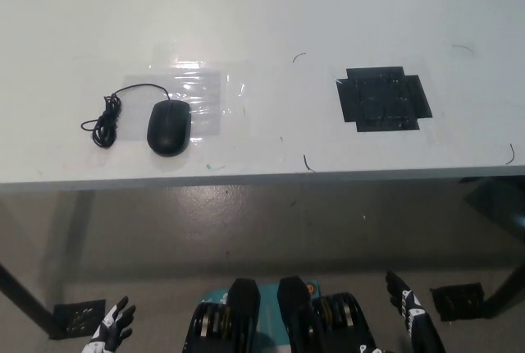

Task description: The robot uses left hand to click on the left button of the black mouse, which is placed on the left area of the table

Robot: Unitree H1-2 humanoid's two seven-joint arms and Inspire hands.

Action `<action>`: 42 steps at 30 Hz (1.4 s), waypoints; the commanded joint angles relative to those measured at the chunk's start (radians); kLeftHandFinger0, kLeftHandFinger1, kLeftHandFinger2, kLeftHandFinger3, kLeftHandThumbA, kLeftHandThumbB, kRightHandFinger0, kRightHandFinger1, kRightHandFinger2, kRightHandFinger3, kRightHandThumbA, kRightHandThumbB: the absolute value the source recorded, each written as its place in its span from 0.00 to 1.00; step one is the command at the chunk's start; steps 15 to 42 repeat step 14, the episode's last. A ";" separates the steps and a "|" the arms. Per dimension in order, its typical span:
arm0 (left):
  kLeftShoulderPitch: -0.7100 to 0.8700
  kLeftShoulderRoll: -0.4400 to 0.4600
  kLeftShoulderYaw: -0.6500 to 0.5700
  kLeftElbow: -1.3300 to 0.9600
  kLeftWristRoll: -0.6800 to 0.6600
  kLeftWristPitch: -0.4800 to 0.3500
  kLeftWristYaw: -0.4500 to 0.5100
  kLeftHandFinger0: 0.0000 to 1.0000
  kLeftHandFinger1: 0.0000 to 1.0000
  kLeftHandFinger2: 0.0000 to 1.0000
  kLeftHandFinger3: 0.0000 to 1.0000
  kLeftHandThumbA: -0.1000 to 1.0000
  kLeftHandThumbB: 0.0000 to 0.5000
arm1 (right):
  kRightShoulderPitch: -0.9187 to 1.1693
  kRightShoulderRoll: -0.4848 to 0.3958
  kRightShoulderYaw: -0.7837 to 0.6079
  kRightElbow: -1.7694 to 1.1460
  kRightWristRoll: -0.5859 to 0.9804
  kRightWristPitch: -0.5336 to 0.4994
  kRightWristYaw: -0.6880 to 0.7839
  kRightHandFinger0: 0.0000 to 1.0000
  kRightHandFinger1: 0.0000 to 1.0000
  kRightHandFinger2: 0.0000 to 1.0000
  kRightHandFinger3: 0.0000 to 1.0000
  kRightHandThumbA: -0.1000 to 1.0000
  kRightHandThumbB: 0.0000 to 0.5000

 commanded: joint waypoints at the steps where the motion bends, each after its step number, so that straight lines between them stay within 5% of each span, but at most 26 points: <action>1: 0.019 0.012 -0.012 -0.019 0.030 0.001 0.055 1.00 1.00 1.00 1.00 1.00 0.29 | 0.000 -0.011 0.007 -0.026 -0.004 -0.050 -0.003 1.00 1.00 1.00 1.00 1.00 0.55; 6: 0.027 0.007 -0.004 -0.057 -0.021 0.033 0.051 1.00 1.00 1.00 1.00 1.00 0.48 | -0.002 -0.008 0.004 -0.028 0.006 -0.050 0.003 1.00 1.00 1.00 1.00 1.00 0.56; 42: 0.013 0.016 -0.010 -0.042 -0.022 0.005 0.056 1.00 1.00 1.00 1.00 1.00 0.49 | -0.010 -0.006 0.002 -0.032 0.001 -0.050 -0.005 1.00 1.00 1.00 1.00 1.00 0.55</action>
